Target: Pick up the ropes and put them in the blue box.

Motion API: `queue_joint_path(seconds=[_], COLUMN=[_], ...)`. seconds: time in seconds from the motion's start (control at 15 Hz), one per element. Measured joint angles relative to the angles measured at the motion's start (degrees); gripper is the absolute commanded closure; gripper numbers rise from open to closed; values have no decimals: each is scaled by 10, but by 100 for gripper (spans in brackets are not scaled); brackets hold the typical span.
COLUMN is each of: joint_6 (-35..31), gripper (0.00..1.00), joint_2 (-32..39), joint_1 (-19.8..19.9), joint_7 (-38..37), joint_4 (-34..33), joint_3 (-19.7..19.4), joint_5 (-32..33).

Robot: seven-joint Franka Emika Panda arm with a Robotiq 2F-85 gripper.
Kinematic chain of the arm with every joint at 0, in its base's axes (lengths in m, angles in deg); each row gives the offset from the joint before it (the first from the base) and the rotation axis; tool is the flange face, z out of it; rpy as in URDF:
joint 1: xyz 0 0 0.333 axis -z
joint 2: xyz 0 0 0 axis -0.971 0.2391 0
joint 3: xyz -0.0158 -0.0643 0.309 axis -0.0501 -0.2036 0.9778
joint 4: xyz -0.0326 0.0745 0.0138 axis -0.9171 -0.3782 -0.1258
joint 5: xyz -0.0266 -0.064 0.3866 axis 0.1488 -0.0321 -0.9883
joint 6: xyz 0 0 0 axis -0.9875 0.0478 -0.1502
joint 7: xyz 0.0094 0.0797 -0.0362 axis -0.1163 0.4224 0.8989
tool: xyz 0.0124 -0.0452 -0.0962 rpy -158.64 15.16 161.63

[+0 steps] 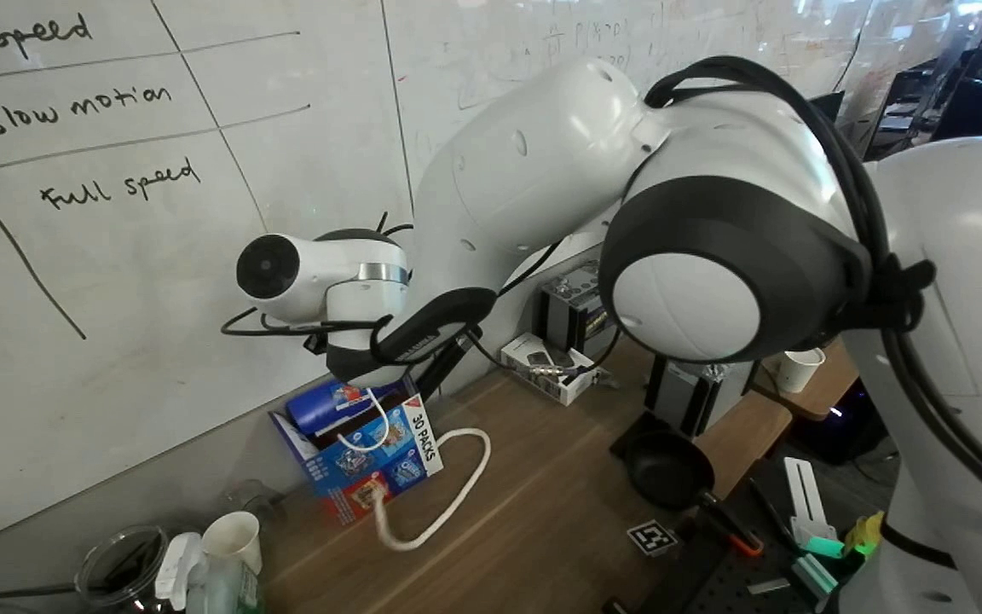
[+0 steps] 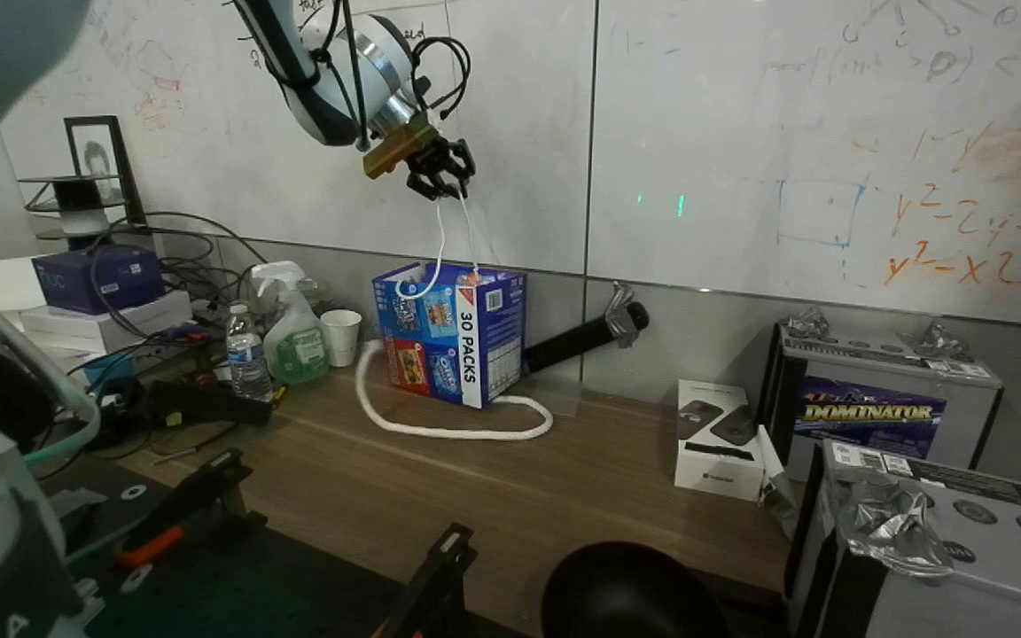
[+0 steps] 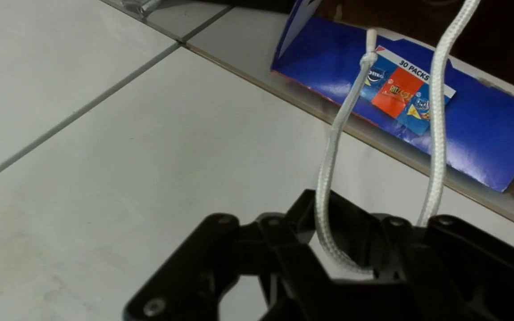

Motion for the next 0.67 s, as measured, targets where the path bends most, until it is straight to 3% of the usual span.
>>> queue_joint_path(seconds=[0.67], joint_6=[29], gripper=[95], joint_2=[36], joint_1=[51], joint_7=[-7], joint_4=[-58], joint_3=[59], joint_5=[5])
